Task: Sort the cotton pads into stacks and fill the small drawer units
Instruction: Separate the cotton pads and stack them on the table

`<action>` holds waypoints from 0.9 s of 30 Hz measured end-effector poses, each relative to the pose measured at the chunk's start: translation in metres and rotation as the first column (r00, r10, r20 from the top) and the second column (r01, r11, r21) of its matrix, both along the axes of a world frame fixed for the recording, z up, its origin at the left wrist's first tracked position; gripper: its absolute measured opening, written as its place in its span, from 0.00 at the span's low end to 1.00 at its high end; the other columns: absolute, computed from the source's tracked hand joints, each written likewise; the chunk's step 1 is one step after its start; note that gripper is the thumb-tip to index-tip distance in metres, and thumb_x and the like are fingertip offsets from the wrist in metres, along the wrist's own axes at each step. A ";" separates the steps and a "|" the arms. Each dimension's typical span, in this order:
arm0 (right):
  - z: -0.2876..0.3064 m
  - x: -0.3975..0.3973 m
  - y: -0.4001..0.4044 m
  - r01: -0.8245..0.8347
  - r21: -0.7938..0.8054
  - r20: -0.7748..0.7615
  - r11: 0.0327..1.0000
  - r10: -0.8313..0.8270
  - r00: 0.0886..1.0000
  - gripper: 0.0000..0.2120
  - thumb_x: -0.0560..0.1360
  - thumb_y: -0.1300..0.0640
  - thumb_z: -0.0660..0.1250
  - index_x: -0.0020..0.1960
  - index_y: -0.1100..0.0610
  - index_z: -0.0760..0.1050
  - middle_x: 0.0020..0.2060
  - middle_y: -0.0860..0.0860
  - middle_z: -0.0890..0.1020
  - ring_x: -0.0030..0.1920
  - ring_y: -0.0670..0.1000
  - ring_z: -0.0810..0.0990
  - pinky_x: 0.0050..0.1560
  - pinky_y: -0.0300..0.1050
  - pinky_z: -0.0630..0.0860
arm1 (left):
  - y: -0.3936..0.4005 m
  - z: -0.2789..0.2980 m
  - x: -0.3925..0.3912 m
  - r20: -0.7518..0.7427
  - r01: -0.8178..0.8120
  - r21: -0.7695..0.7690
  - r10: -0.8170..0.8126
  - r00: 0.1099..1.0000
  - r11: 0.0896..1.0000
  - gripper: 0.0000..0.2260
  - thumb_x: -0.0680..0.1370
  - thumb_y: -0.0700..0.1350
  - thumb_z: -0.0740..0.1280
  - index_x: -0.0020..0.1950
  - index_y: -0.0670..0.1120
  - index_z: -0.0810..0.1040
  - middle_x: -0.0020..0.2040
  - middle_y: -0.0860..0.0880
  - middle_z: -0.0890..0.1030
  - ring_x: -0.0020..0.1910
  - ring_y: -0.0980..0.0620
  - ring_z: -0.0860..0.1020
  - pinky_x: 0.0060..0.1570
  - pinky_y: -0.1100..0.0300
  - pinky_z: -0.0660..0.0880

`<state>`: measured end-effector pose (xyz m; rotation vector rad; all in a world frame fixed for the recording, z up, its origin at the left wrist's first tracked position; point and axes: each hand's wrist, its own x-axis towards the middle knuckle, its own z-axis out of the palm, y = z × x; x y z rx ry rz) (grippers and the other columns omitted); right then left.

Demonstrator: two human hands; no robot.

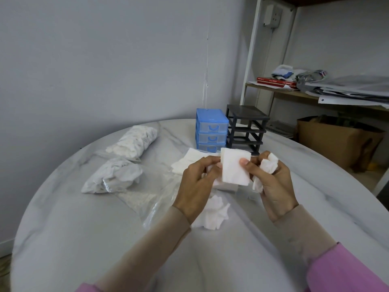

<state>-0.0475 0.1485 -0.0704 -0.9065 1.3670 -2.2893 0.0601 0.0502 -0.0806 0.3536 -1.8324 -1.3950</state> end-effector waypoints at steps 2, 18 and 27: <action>-0.001 0.001 0.000 0.018 0.018 -0.036 1.000 -0.017 0.999 0.14 0.65 0.67 0.72 0.32 0.56 0.67 0.33 0.51 0.78 0.38 0.48 0.78 0.40 0.41 0.77 | -0.001 0.001 0.000 -0.052 0.026 0.065 -0.023 0.998 0.998 0.13 0.72 0.49 0.65 0.51 0.45 0.81 0.49 0.49 0.83 0.51 0.51 0.79 0.53 0.58 0.75; 0.003 0.006 0.002 0.098 -0.010 -0.169 0.995 -0.098 0.981 0.17 0.64 0.71 0.72 0.32 0.57 0.66 0.32 0.50 0.75 0.34 0.43 0.76 0.38 0.37 0.77 | 0.000 0.005 0.004 -0.136 -0.040 0.051 0.047 0.990 0.998 0.07 0.75 0.38 0.68 0.42 0.50 0.81 0.40 0.53 0.82 0.43 0.58 0.78 0.46 0.65 0.73; 0.005 0.009 0.004 0.081 -0.040 -0.228 0.996 -0.088 0.970 0.19 0.62 0.73 0.73 0.34 0.58 0.65 0.30 0.46 0.76 0.35 0.44 0.76 0.43 0.40 0.79 | 0.005 0.002 0.003 -0.080 -0.087 -0.016 0.085 0.993 0.996 0.07 0.67 0.42 0.77 0.42 0.44 0.82 0.37 0.53 0.82 0.38 0.57 0.79 0.42 0.59 0.77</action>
